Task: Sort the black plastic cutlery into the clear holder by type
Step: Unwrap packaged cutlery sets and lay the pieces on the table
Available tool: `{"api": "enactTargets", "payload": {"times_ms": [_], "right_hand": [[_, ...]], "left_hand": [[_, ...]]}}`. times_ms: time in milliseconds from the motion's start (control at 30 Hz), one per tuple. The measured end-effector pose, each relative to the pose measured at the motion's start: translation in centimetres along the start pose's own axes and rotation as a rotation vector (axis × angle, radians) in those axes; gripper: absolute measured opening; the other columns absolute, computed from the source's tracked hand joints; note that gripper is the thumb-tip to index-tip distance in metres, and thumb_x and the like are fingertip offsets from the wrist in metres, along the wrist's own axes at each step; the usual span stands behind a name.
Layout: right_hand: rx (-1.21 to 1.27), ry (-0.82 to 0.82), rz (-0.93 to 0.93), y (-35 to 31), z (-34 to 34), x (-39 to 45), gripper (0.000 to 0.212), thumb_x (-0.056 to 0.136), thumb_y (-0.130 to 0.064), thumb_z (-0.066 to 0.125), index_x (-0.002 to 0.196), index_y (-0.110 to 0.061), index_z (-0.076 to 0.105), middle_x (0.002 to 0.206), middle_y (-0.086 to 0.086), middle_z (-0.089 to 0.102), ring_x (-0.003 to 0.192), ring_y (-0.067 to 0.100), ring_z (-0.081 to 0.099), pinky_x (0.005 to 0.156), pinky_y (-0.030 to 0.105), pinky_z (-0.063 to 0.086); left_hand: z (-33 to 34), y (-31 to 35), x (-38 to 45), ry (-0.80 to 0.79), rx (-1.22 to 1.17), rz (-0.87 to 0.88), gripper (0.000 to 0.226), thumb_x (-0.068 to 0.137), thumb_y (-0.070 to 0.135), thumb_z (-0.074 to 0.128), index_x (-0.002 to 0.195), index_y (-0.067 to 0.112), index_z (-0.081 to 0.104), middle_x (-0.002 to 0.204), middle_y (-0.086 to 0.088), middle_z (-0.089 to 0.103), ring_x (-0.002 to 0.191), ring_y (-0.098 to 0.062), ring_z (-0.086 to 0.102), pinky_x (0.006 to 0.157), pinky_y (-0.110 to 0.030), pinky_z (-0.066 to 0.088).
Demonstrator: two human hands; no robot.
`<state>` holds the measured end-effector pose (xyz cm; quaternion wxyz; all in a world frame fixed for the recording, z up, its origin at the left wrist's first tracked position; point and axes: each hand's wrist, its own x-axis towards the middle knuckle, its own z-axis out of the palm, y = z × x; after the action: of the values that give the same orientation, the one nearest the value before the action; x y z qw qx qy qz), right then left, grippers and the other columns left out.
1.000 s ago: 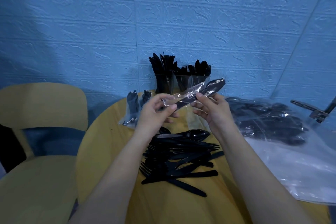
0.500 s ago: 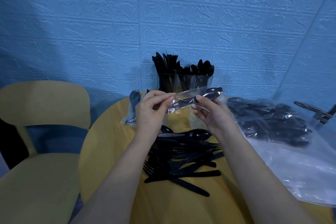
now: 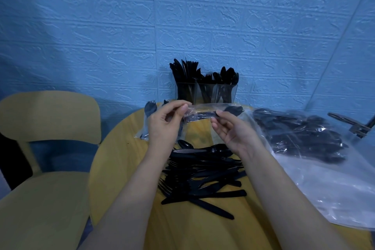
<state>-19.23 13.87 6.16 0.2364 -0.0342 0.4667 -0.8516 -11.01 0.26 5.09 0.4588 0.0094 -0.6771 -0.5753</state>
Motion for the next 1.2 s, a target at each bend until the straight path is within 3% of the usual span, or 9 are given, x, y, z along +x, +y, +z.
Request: {"api": "enactTargets", "payload": {"times_ms": [133,267,400,533,600,733,800,900,1200], "right_hand": [[0.046,-0.007,-0.01,-0.1,0.0,-0.1,0.005,0.084,-0.002,0.065,0.082,-0.001,0.06,0.062,0.008,0.068,0.059,0.014,0.069,0.055,0.019,0.056],[-0.038,-0.013,-0.169,-0.2,-0.1,-0.1,0.016,0.086,-0.002,0.065,0.099,0.001,0.057,0.072,0.01,0.069,0.063,0.017,0.069,0.06,0.022,0.057],[-0.193,-0.026,-0.328,-0.1,0.1,-0.3,0.018,0.088,-0.008,0.065,0.103,-0.005,0.055,0.082,0.008,0.068,0.07,0.021,0.07,0.066,0.027,0.058],[-0.202,0.024,-0.325,-0.2,-0.1,-0.3,0.024,0.092,-0.023,0.06,0.11,-0.008,0.055,0.097,0.008,0.068,0.073,0.021,0.071,0.064,0.029,0.059],[-0.142,0.055,-0.347,-0.6,-0.6,-0.2,0.018,0.094,-0.022,0.057,0.106,-0.009,0.055,0.09,0.002,0.066,0.065,0.016,0.069,0.063,0.028,0.059],[-0.023,0.08,-0.394,-1.5,-1.7,0.3,0.016,0.093,-0.016,0.058,0.107,-0.011,0.052,0.091,0.006,0.065,0.063,0.019,0.067,0.059,0.028,0.057],[-0.001,0.063,-0.396,-1.7,-2.1,0.5,0.003,0.094,-0.013,0.057,0.096,-0.012,0.055,0.079,0.003,0.069,0.064,0.02,0.067,0.058,0.026,0.055],[-0.016,0.046,-0.398,-1.5,-2.3,0.5,0.006,0.094,-0.012,0.057,0.088,-0.012,0.055,0.07,0.0,0.069,0.064,0.019,0.067,0.061,0.026,0.056],[-0.095,0.118,-0.503,-1.2,-2.8,1.4,0.003,0.095,-0.011,0.055,0.096,-0.008,0.055,0.079,0.005,0.062,0.062,0.014,0.065,0.065,0.025,0.057]], "left_hand": [[0.0,0.0,0.4,-0.089,-0.333,-0.245,0.027,0.093,0.008,0.052,0.079,0.026,0.067,0.086,0.011,0.066,0.083,-0.01,0.061,0.06,-0.022,0.054],[0.1,-0.2,0.6,-0.125,-0.277,-0.401,0.016,0.09,0.026,0.056,0.08,0.014,0.052,0.091,-0.001,0.058,0.083,-0.014,0.06,0.059,-0.026,0.057],[0.2,-1.0,0.5,-0.087,0.036,-0.323,0.025,0.086,0.006,0.065,0.079,0.017,0.044,0.089,0.0,0.059,0.074,-0.008,0.062,0.062,-0.029,0.058],[-0.4,-1.0,0.9,-0.045,-0.083,-0.419,0.032,0.086,-0.014,0.053,0.083,0.017,0.047,0.098,-0.005,0.062,0.081,-0.01,0.063,0.062,-0.024,0.058],[-0.8,-0.9,1.2,-0.049,-0.112,-0.438,0.032,0.086,-0.016,0.052,0.083,0.016,0.049,0.1,-0.005,0.063,0.086,-0.014,0.065,0.062,-0.022,0.057],[-1.3,-0.8,1.2,-0.069,-0.088,-0.404,0.025,0.087,-0.011,0.055,0.081,0.014,0.056,0.102,-0.004,0.062,0.079,-0.009,0.068,0.066,-0.022,0.058],[-1.2,-0.8,1.1,-0.09,-0.062,-0.393,0.02,0.087,-0.004,0.059,0.081,0.014,0.061,0.098,-0.006,0.065,0.075,-0.01,0.068,0.068,-0.022,0.058],[-1.2,-1.1,1.1,-0.135,0.018,-0.404,0.018,0.086,0.004,0.063,0.086,0.021,0.069,0.091,0.003,0.069,0.079,-0.012,0.067,0.073,-0.025,0.058],[-1.1,-0.6,0.9,-0.284,-0.124,-0.507,0.015,0.091,0.021,0.055,0.095,0.022,0.069,0.095,-0.006,0.07,0.083,-0.009,0.068,0.069,-0.022,0.058]]}}
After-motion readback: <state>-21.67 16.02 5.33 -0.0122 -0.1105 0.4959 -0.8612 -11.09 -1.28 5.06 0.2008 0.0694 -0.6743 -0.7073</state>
